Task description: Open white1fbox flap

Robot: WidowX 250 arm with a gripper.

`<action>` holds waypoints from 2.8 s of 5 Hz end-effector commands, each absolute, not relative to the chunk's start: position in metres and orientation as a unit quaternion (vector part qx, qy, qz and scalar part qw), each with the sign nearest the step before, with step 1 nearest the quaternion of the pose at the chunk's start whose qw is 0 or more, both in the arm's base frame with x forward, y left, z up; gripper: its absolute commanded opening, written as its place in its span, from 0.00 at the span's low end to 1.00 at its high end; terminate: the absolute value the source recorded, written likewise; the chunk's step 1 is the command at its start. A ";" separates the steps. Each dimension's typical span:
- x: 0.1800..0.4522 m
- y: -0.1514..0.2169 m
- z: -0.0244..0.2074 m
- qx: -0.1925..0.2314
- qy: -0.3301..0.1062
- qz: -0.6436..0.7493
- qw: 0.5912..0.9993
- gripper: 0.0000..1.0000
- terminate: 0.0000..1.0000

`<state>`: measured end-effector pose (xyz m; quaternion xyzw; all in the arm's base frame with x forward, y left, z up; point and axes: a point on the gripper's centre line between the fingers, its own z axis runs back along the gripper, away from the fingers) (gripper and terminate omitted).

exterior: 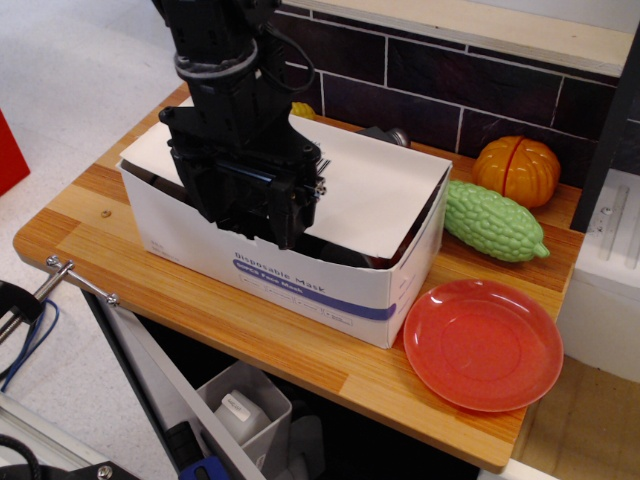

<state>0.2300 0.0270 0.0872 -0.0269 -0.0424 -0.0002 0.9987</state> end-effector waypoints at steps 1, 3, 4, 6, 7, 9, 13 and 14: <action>0.234 0.023 0.096 -0.025 -0.055 0.021 0.998 1.00 0.00; 0.225 0.013 0.098 -0.029 -0.052 0.033 0.998 1.00 0.00; 0.229 0.016 0.094 -0.030 -0.061 0.021 0.997 1.00 0.00; 0.241 0.018 0.101 -0.014 -0.082 0.006 0.997 1.00 0.00; 0.244 0.014 0.119 0.026 -0.096 0.004 0.995 1.00 0.00; 0.263 0.012 0.162 0.084 -0.120 -0.002 0.989 1.00 0.00; 0.333 0.023 0.185 0.120 -0.195 -0.088 0.970 1.00 0.00; 0.334 0.023 0.185 0.112 -0.194 -0.088 0.971 1.00 1.00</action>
